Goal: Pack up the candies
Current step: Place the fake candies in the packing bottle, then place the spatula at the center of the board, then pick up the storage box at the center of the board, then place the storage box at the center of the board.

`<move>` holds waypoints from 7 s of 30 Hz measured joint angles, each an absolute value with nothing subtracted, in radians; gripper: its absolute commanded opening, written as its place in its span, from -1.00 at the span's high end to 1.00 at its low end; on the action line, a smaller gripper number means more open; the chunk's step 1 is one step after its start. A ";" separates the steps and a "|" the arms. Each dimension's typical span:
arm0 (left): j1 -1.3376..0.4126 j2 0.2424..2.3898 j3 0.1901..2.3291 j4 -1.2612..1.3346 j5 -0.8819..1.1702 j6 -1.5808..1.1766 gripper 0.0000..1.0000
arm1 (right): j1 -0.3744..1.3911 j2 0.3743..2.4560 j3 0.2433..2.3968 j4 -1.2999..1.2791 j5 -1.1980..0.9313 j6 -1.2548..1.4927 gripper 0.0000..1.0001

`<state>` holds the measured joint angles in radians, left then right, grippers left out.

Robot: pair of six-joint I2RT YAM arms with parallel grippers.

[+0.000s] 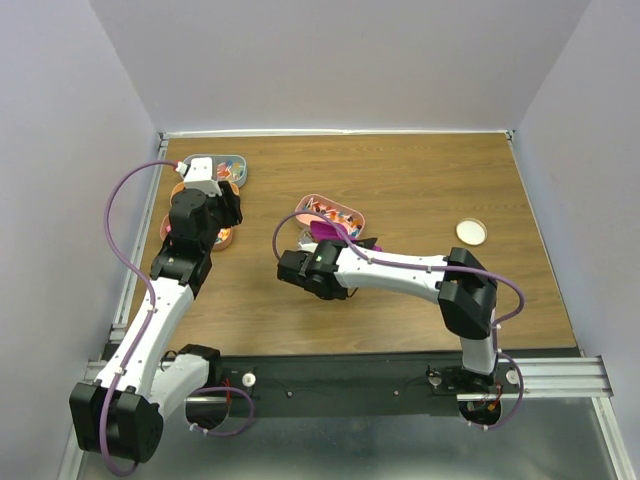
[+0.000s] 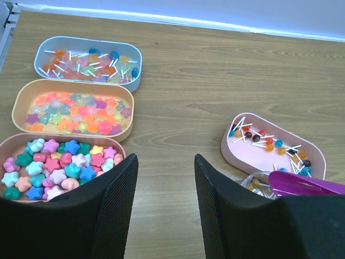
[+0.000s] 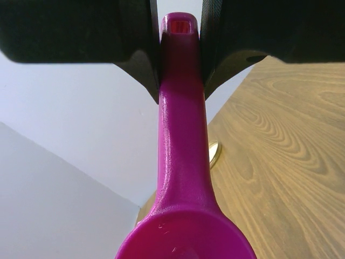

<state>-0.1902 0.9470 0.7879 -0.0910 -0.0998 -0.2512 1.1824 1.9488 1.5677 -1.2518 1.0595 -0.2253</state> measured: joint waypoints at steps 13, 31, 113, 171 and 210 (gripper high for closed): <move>-0.187 0.949 0.770 -0.056 0.006 -0.247 -0.08 | 1.172 1.882 1.594 -1.199 0.893 -0.192 0.99; -0.336 1.070 0.760 0.017 0.276 -0.275 -0.08 | 0.936 1.482 1.238 -0.804 0.414 -0.182 0.99; -0.383 2.103 1.546 -0.342 0.052 -0.102 0.59 | 0.225 1.249 0.844 -0.313 -0.016 0.262 -0.85; 0.105 1.279 1.009 -0.525 0.048 0.216 1.00 | 0.234 1.195 0.798 -0.224 -0.275 0.299 -1.00; -0.097 1.522 0.996 -0.516 0.147 0.266 0.67 | 0.242 1.187 0.791 -0.207 -0.276 0.299 -1.00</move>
